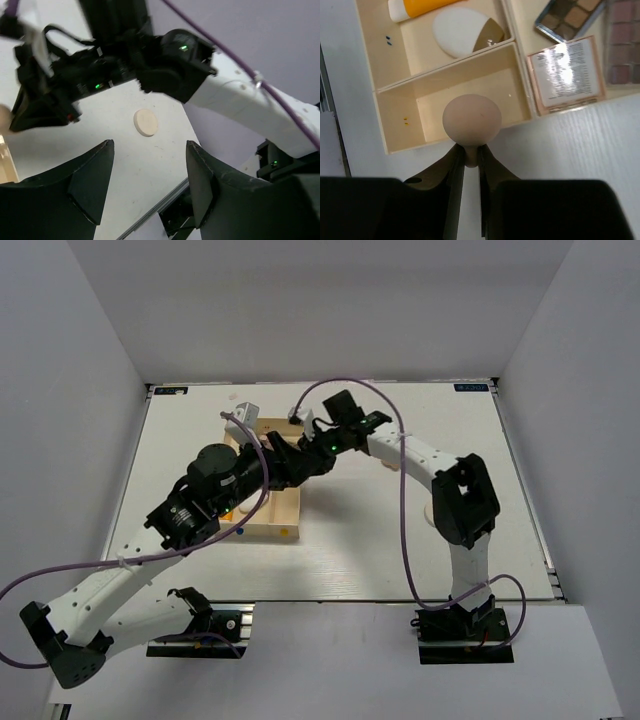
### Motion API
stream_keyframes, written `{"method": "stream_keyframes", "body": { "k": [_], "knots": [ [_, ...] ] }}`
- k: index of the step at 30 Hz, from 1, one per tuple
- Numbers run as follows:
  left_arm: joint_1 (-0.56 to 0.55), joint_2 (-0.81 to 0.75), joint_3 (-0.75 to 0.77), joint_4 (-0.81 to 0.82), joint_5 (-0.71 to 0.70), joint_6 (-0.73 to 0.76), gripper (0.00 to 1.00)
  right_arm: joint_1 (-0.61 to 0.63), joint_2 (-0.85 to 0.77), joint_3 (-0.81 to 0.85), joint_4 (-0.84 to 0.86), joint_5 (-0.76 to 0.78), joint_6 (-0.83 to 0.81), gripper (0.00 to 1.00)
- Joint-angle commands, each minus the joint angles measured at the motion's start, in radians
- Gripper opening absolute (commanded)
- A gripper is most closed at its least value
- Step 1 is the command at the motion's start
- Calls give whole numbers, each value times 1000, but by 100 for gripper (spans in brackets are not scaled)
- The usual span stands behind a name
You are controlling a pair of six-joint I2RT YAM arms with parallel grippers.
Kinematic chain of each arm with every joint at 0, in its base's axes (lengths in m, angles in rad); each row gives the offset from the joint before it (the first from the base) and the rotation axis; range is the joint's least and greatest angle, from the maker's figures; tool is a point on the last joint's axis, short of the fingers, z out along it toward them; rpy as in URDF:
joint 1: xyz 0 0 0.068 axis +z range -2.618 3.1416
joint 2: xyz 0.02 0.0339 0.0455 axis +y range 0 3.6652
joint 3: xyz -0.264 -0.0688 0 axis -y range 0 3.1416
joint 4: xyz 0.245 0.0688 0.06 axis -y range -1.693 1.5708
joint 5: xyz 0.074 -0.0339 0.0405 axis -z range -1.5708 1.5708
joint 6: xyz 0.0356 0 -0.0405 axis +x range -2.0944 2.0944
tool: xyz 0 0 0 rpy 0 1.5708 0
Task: Organize the makeup
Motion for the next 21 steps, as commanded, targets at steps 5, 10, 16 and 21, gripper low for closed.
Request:
{"method": "stream_keyframes", "body": {
  "k": [5, 10, 16, 21],
  "knots": [
    [-2, -79, -27, -23, -37, 7, 69, 91, 53, 60, 45, 82, 33, 22],
    [-2, -61, -21, -21, -32, 10, 69, 149, 74, 73, 57, 152, 20, 38],
    [-2, -52, -14, -23, -32, 10, 69, 168, 91, 76, 65, 174, 14, 61],
    [-2, -52, 2, -35, -37, 11, 69, 166, 91, 85, 63, 180, 13, 64]
  ]
}}
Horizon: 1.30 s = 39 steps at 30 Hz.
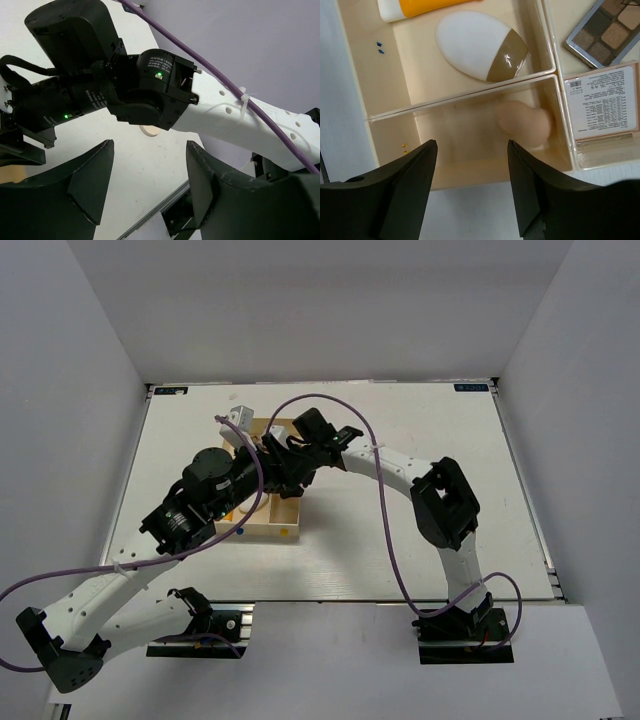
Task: Organize the makeup
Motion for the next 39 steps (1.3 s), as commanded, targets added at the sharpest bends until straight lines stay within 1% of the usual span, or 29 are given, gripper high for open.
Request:
{"method": "stream_keyframes", "body": {
  "k": [1, 3, 4, 7, 10, 11, 12, 13, 14, 15, 16, 17, 18, 19, 20, 21, 23, 24, 25, 26, 27, 28, 30, 31, 33, 34, 35, 37, 39],
  "knots": [
    [-2, -8, 29, -15, -12, 13, 70, -6, -11, 50, 19, 11, -6, 63],
    [-2, 0, 38, -17, -6, 13, 69, -12, -29, 54, 18, 11, -3, 60],
    [-2, 0, 40, -9, -1, 15, 69, -15, -49, 54, 18, 10, -2, 57],
    [-2, 20, 43, 12, 23, 16, 66, -35, -91, 48, 22, 10, 11, 53],
    [-2, 62, 44, 44, 65, 18, 60, -82, -141, 16, 36, 22, 26, 50],
    [-2, 81, 53, 50, 66, 21, 55, -89, -154, -13, 42, 28, 29, 48],
    [-2, 122, 61, 55, 116, 24, 52, -122, -180, -31, 47, 42, 40, 47],
    [-2, 148, 70, 54, 127, 27, 49, -138, -190, -50, 50, 51, 47, 41],
    [-2, 176, 102, 46, 137, 36, 43, -150, -201, -71, 55, 66, 58, 34],
    [-2, 238, 127, 20, 153, 42, 39, -202, -224, -112, 53, 100, 85, 23],
    [-2, 272, 150, 8, 161, 48, 35, -220, -230, -132, 50, 111, 101, 3],
    [-2, 308, 179, -8, 170, 61, 30, -245, -240, -155, 33, 120, 118, 0],
    [-2, 341, 226, -35, 177, 62, 23, -292, -256, -201, 24, 126, 133, 0],
    [-2, 404, 247, -45, 177, 62, 19, -344, -267, -224, 13, 123, 155, 0],
    [-2, 435, 262, -51, 177, 53, 17, -368, -282, -254, 1, 120, 165, 0],
    [7, 467, 289, -61, 183, 45, 11, -423, -313, -283, -1, 113, 175, 0],
    [17, 568, 314, -61, 203, 7, 7, -524, -364, -387, 9, 109, 195, 0],
    [17, 605, 357, -65, 203, -5, 6, -541, -417, -424, 28, 114, 198, 0],
    [17, 689, 383, -66, 213, -20, 6, -591, -442, -488, 38, 117, 196, 0],
    [17, 731, 412, -66, 223, -25, 6, -601, -471, -517, 45, 123, 196, 4],
    [17, 774, 475, -66, 227, -36, 10, -610, -523, -540, 58, 135, 195, 15],
    [17, 858, 501, -63, 252, -60, 13, -624, -548, -585, 62, 140, 196, 21],
    [17, 935, 556, -58, 264, -88, 20, -658, -609, -619, 74, 148, 198, 32],
    [17, 970, 608, -61, 275, -115, 27, -674, -624, -643, 78, 149, 199, 34],
    [8, 1072, 662, -75, 273, -137, 35, -696, -669, -663, 82, 146, 205, 38],
    [8, 1099, 717, -84, 260, -161, 46, -702, -681, -671, 85, 148, 208, 38],
    [8, 1154, 737, -92, 244, -171, 51, -713, -700, -689, 88, 152, 213, 38],
    [-2, 1210, 785, -97, 200, -227, 61, -740, -723, -714, 94, 154, 218, 40],
    [-2, 1231, 787, -63, 183, -257, 63, -761, -733, -729, 98, 152, 222, 40]
  ]
}}
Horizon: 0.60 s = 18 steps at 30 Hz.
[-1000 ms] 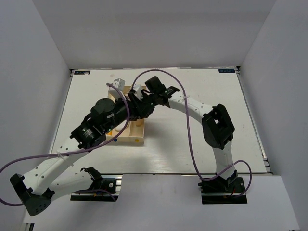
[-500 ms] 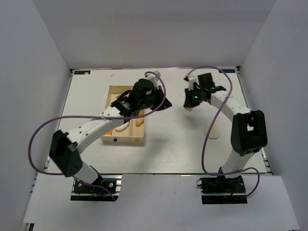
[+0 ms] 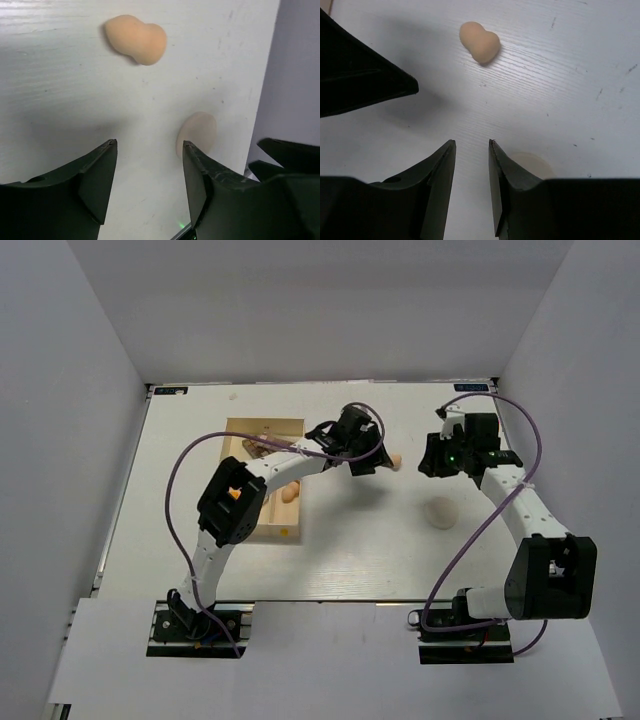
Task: Organize the makeup
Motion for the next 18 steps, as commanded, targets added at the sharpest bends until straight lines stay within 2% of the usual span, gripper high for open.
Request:
{"method": "stream_keyframes", "body": {
  "k": [1, 3, 6, 11, 14, 18],
  "knots": [
    [-8, 0, 59, 18, -61, -115, 65, -35, -24, -39, 31, 0, 19, 40],
    [-8, 36, 82, 52, -82, -143, 66, -58, -41, -59, 37, -9, 30, 40],
    [-8, 96, 163, 1, -124, -210, 67, -72, -61, -82, 48, -21, 50, 40],
    [-8, 130, 154, 53, -136, -294, 67, -122, -88, -108, 68, -35, 61, 40],
    [-8, 179, 225, 9, -140, -322, 67, -139, -98, -113, 74, -38, 64, 40],
    [-8, 205, 227, 9, -142, -359, 67, -164, -108, -131, 86, -50, 67, 40]
  ]
}}
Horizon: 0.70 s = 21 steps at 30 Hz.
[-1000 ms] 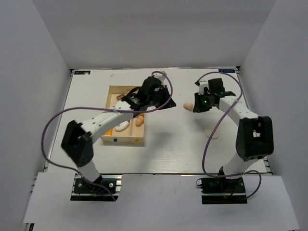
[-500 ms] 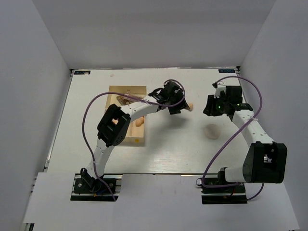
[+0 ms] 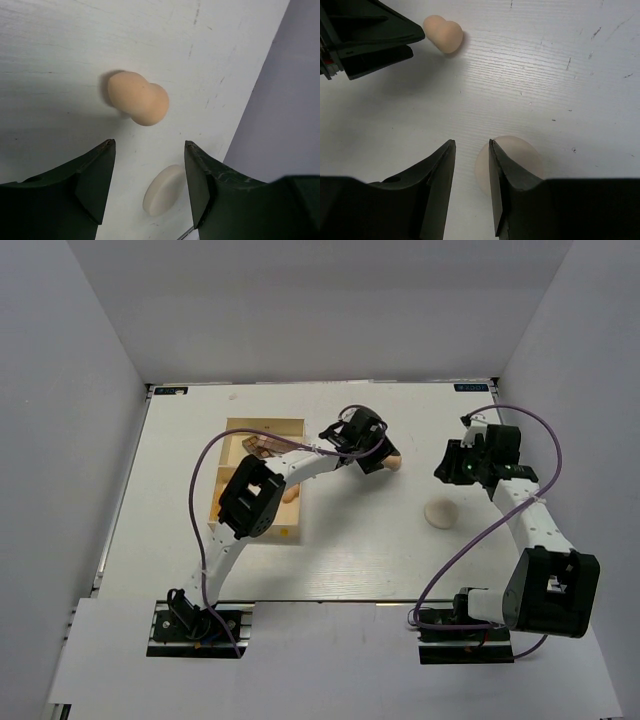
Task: Organize the makeup
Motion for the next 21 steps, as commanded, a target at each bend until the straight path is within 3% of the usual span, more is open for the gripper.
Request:
{"method": "stream_keyframes", "body": {
  "k": [1, 21],
  "knots": [
    [-3, 5, 30, -2, -16, -58, 67, -19, -26, -20, 41, -34, 17, 40],
    [6, 106, 90, 46, -59, -199, 67, -76, -46, -55, 63, -84, 47, 40]
  ]
}}
